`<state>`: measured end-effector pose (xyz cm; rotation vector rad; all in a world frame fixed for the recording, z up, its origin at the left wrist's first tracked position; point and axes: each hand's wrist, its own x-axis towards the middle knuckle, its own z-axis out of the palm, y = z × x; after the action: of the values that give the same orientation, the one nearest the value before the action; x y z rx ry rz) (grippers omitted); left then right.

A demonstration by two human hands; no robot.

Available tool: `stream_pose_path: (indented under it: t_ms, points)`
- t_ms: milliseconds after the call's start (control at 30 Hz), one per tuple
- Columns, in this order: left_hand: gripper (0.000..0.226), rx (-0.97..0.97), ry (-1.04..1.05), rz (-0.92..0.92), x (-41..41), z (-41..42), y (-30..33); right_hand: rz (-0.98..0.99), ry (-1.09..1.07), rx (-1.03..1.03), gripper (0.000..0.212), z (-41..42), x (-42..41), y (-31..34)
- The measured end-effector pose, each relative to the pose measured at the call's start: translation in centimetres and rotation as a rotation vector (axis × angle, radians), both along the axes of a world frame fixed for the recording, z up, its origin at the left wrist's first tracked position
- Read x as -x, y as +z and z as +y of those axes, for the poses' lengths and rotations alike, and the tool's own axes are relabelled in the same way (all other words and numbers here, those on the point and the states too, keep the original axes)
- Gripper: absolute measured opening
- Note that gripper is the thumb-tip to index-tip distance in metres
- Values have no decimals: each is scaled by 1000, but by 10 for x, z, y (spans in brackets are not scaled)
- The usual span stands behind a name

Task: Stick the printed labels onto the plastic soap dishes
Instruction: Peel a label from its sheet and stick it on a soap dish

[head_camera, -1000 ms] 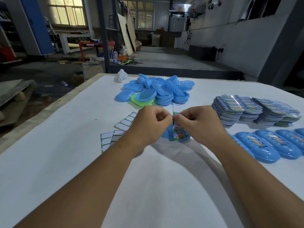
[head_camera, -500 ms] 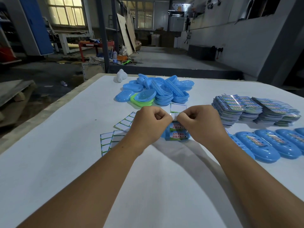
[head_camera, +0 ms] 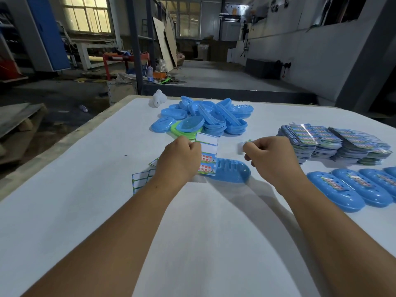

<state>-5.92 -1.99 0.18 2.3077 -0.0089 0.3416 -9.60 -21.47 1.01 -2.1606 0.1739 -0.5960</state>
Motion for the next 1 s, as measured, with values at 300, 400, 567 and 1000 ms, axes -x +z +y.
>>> stream_pose_path:
  t_ms: [300,400,567,1000]
  points:
    - [24,-654,203,14,-7,25,1,26,-3,23,29,2,-2,-2]
    - [21,-643,210,-40,-7,26,3,30,1,26,28,3,-2,-2]
    - [15,151,-122,-155,10,2,8,15,37,93,30,7,2,-1]
    - [13,422,-348,-78,28,-24,5,-67,151,161,31,16,7,-1]
